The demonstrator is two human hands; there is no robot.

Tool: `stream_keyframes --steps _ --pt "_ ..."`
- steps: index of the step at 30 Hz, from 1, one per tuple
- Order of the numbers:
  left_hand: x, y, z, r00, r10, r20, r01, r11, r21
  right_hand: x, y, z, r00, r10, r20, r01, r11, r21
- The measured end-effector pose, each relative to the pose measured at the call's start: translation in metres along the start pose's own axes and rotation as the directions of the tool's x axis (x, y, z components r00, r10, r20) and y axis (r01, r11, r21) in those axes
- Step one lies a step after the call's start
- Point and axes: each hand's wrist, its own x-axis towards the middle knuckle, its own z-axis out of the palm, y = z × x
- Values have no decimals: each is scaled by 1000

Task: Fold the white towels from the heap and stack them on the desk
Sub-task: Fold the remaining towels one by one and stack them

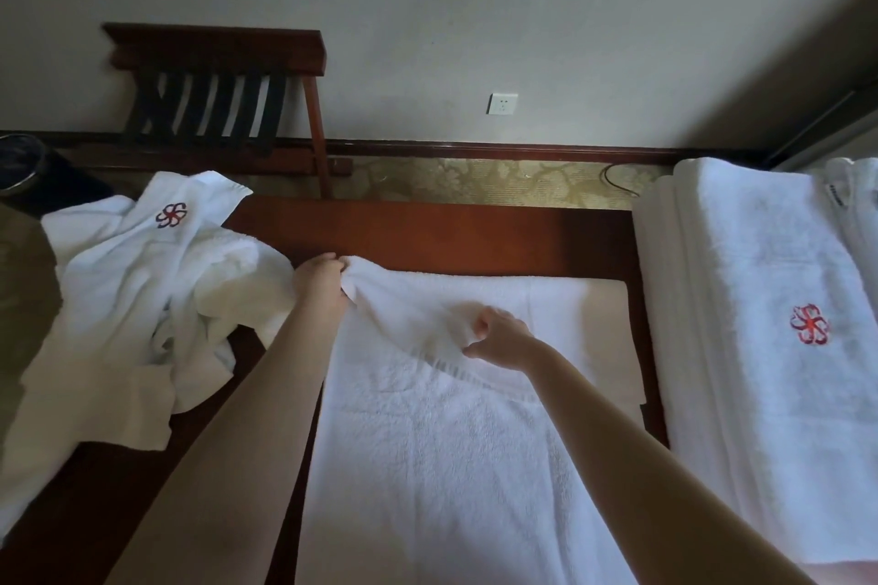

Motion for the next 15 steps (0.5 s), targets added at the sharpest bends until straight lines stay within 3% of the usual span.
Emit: stream_keyframes --steps 2,4,6,9,10,12,15 --pt "-9 -5 1 936 324 -137 -272 912 306 0 0 1 1000 -2 -9 2 1000 2" --pt "-17 -15 -2 839 534 -100 -424 758 496 0 0 1 1000 1 -12 0 1000 4" --pt "-10 -17 -10 855 500 -138 -354 756 551 0 0 1 1000 -2 -15 2 1000 8" --pt "13 -6 -23 937 198 -288 -35 872 488 -1 0 1 1000 2 -25 -1 1000 22" --pt "16 -2 -23 948 148 -282 -14 904 427 -1 1 2 1000 -1 -28 2 1000 22" --pt "14 1 -21 950 206 -236 -114 929 352 -2 0 1 999 -13 -30 13 1000 17" --pt "4 -9 -16 963 199 -180 -121 921 369 -3 -1 0 999 -10 -35 11 1000 23"
